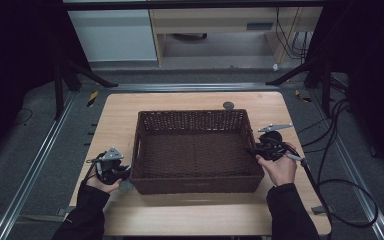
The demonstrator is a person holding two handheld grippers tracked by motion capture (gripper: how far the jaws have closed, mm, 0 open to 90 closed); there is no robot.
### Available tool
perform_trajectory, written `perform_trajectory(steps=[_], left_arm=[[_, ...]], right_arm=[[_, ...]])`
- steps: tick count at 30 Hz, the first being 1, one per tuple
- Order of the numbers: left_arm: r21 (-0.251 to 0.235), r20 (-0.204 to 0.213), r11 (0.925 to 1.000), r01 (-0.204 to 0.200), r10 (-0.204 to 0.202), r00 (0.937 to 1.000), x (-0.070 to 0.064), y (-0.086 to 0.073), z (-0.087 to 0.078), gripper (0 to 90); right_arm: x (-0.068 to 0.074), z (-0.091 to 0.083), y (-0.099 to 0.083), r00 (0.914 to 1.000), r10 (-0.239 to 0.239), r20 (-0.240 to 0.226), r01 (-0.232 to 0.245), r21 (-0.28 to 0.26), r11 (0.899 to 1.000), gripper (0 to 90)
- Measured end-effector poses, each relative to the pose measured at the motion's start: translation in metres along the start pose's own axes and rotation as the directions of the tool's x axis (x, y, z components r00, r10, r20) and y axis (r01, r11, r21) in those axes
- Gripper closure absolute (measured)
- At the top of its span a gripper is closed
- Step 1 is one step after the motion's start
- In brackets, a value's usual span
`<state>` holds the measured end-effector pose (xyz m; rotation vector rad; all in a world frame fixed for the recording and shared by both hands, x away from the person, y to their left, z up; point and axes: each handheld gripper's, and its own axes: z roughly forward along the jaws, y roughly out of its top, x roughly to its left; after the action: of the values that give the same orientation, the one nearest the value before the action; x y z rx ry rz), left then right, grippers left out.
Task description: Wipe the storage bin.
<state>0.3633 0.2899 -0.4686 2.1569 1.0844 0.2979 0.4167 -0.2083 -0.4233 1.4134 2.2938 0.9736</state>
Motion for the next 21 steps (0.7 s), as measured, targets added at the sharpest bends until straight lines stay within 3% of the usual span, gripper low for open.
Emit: perform_trajectory(steps=[5, 10, 13, 17, 21], left_arm=[[-0.024, -0.009, 0.9997, 0.009, -0.009, 0.9999, 0.005, 0.005, -0.005, 81.6], [-0.110, -0.028, 0.9940, -0.002, -0.001, 0.9996, 0.005, 0.018, -0.029, 81.6], [-0.135, -0.050, 0.9905, -0.028, 0.022, 0.9985, 0.001, 0.024, -0.040, 81.6], [-0.128, -0.057, 0.9907, -0.046, 0.039, 0.9976, -0.002, 0.025, -0.040, 81.5], [-0.082, -0.045, 0.9963, -0.022, 0.018, 0.9988, 0.000, 0.013, -0.030, 81.6]], right_arm=[[0.000, 0.000, 0.000, 0.9994, 0.032, 0.010, -0.032, -0.011, 0.999, 66.2], [0.000, 0.002, 0.001, 0.9984, 0.056, 0.011, -0.056, -0.021, 0.998, 66.9], [-0.001, 0.003, 0.002, 0.9981, 0.059, 0.016, -0.059, -0.024, 0.998, 67.0], [-0.002, 0.004, 0.003, 0.9973, 0.070, 0.023, -0.069, -0.031, 0.997, 66.9], [-0.001, 0.003, 0.003, 0.9978, 0.062, 0.024, -0.061, -0.034, 0.998, 65.6]])
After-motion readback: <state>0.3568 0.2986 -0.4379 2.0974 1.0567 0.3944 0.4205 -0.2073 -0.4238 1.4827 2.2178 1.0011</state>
